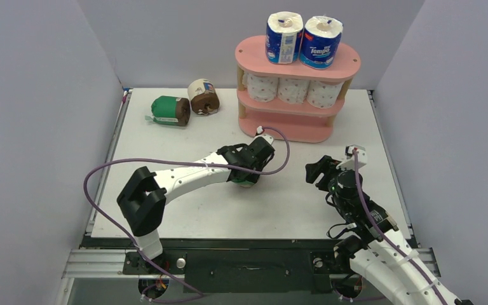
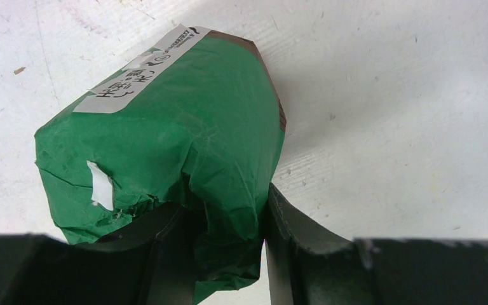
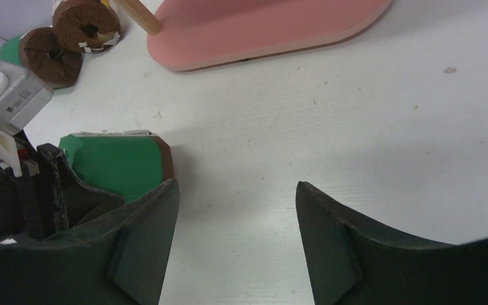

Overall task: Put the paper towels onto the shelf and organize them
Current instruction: Adjust the paper towel at the center of the board.

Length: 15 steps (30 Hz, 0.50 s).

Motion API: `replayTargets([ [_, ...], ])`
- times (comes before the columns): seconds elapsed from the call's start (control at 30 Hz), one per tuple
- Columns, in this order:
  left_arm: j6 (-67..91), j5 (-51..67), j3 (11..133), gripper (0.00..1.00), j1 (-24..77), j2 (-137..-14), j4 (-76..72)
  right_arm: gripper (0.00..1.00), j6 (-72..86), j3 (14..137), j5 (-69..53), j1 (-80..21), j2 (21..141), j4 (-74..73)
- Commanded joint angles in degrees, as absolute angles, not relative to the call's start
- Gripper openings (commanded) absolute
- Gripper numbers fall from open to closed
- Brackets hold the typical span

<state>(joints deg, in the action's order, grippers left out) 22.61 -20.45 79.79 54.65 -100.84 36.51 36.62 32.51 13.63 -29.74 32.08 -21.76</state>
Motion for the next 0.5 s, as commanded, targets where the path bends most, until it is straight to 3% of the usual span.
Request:
replayTargets([
  [0.0,20.5,-24.3,82.4,0.3,55.9,-100.3,36.9,0.63,35.3,34.8,17.5,-30.2,31.4,-22.2],
  [0.37,20.8,-23.0,83.2,0.42,56.7,-102.7,38.0,0.63,36.5,31.7,17.7,-30.2,29.7,-21.0],
  [0.47,21.2,-23.1,84.9,0.54,57.0,-103.3,39.0,0.63,36.5,31.1,17.6,-30.3,29.4,-20.8],
])
